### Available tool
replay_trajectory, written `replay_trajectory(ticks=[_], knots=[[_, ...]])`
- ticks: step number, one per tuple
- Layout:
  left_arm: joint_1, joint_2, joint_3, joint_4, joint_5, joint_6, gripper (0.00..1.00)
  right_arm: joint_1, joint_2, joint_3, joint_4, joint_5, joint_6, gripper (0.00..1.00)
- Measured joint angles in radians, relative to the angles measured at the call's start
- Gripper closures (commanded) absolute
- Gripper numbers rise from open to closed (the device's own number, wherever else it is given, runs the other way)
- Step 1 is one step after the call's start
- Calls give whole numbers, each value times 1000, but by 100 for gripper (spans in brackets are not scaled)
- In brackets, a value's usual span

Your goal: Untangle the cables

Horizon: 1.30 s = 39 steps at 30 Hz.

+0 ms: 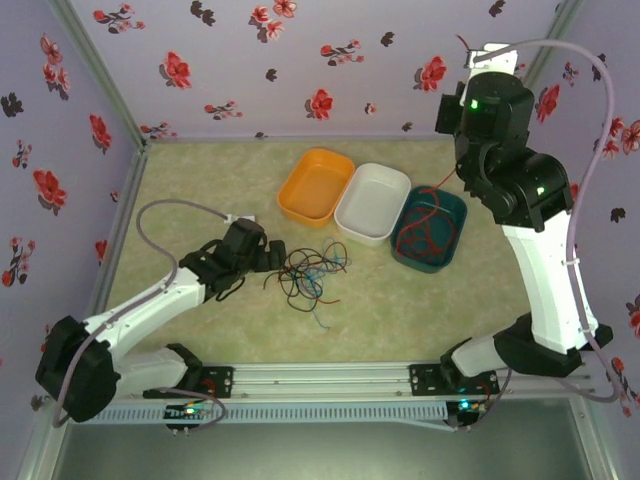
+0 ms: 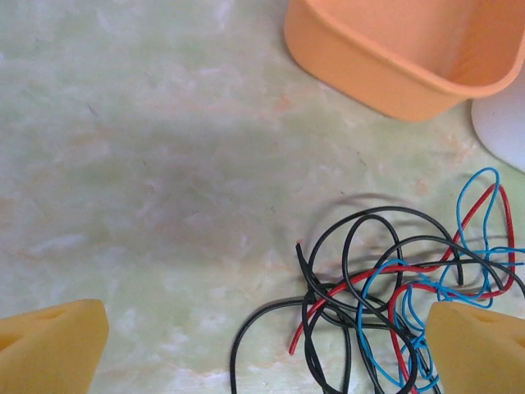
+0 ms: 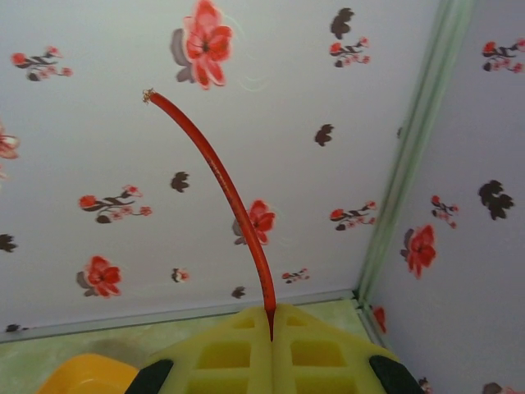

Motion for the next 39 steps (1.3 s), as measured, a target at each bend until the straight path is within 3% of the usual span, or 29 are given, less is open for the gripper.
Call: replay_trajectory(ticks=[17, 39], knots=[[8, -47, 0, -11, -8, 19, 0, -249, 64, -46, -12, -74, 12, 100], [15, -15, 0, -7, -8, 19, 0, -288, -82, -611, 122, -189, 160, 100]])
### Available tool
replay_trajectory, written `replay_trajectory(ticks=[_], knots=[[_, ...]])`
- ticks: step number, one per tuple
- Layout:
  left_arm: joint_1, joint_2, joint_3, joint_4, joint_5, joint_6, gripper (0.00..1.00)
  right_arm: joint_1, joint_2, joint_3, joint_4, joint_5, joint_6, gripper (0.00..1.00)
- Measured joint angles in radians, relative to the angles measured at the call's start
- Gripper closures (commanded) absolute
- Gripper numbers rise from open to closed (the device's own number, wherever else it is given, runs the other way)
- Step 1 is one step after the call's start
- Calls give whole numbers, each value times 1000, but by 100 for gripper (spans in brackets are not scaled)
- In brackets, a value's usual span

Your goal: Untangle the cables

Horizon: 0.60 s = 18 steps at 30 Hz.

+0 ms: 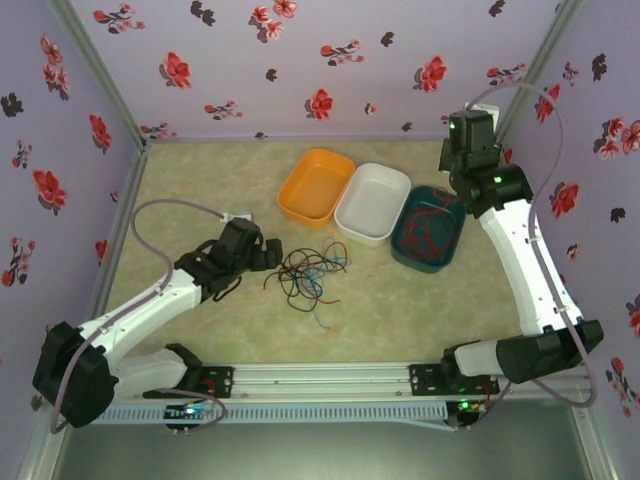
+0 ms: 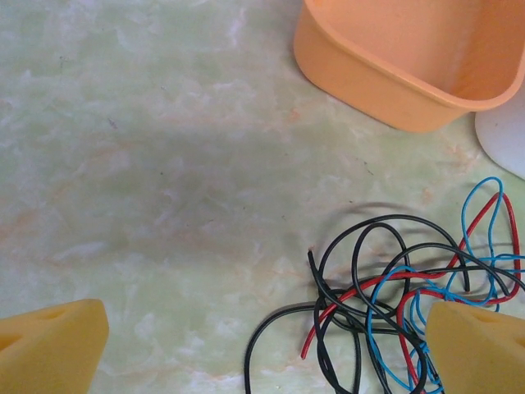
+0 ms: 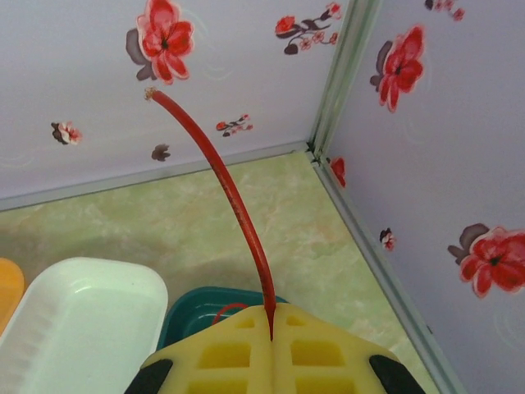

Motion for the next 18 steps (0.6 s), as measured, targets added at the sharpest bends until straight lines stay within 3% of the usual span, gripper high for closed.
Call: replay_trajectory(ticks=[18], knots=[[0, 21, 0, -1, 0, 0, 0, 0, -60, -251, 130, -41, 55, 100]])
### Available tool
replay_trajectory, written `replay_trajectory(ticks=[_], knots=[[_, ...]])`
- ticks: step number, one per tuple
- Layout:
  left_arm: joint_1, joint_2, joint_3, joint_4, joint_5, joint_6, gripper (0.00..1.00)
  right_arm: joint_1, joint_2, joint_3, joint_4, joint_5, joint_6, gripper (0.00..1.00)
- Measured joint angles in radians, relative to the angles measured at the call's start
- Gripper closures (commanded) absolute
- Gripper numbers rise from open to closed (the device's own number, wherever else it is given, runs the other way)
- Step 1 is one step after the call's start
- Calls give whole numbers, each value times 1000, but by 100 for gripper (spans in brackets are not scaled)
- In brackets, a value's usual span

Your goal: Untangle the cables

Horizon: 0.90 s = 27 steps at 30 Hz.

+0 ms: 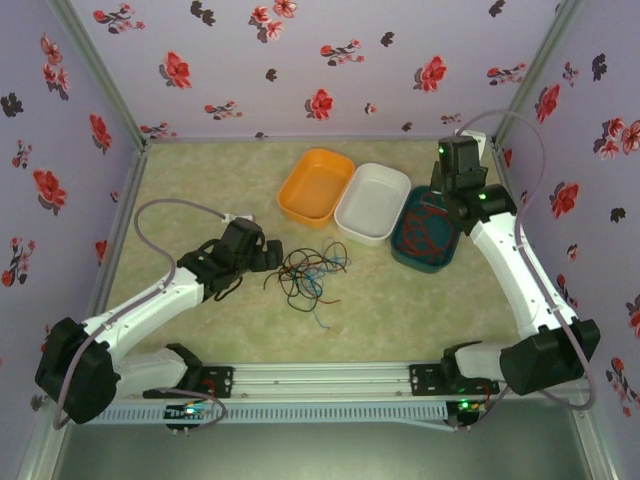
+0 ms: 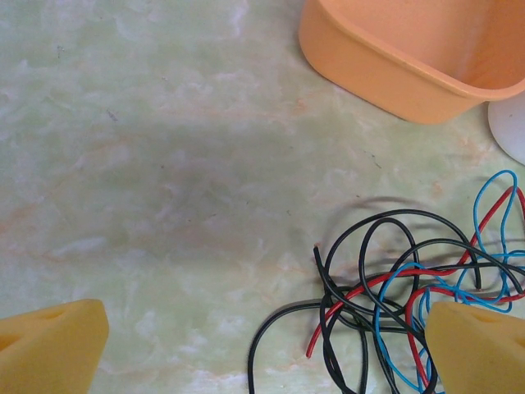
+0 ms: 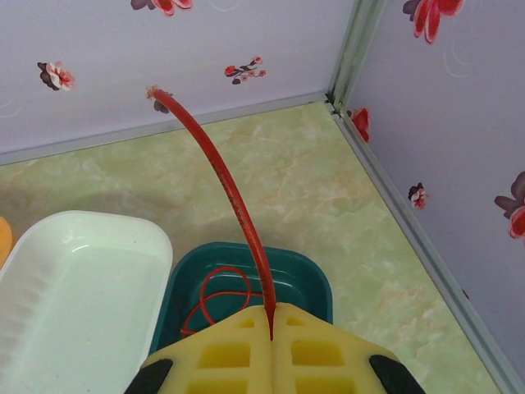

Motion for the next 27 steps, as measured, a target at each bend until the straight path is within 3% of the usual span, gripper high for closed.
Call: replay_trajectory(ticks=[15, 27], knots=[[2, 41, 0, 2, 0, 0, 0, 0, 10, -174, 1, -122, 113, 100], [2, 44, -2, 10, 4, -2, 0, 0, 178, -203, 2, -122, 173, 100]])
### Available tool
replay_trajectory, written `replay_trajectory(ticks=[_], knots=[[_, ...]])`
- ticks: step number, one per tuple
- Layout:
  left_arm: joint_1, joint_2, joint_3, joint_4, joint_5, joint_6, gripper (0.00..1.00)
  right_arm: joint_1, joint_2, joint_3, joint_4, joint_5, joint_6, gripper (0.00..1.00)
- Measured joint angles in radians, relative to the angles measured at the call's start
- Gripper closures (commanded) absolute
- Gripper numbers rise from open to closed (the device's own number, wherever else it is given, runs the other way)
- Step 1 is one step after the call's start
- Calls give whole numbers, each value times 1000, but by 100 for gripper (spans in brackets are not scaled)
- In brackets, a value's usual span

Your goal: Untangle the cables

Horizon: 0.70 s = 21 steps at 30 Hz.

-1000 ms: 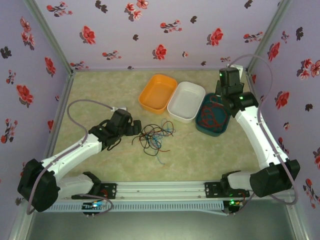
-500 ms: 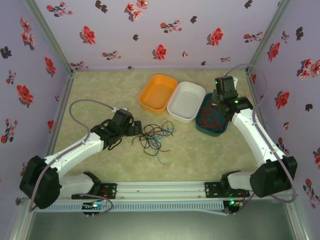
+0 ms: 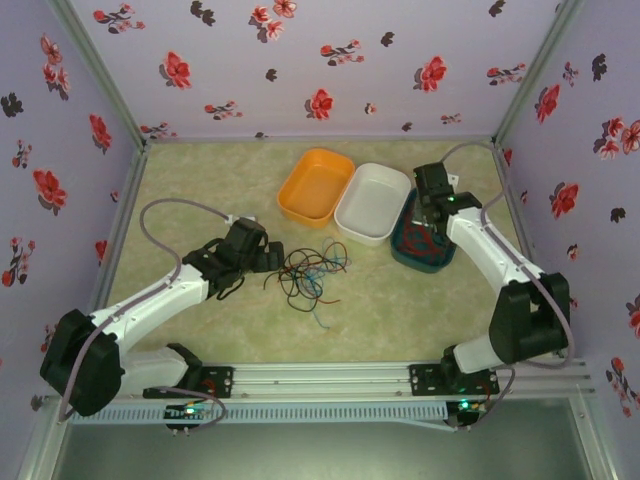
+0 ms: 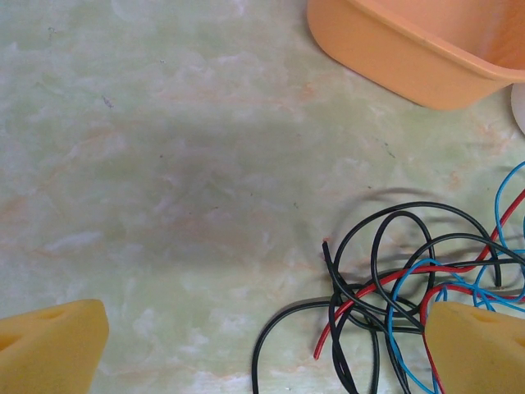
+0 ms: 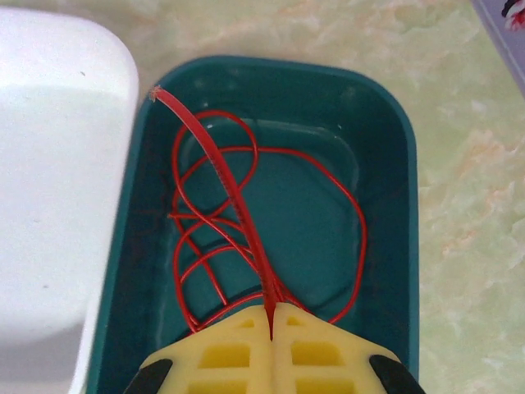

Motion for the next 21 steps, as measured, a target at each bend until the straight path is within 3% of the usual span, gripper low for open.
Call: replay_trajectory(ticks=[21], knots=[[2, -1, -6, 2, 8, 0, 0, -141, 375, 220, -67, -13, -3, 100]])
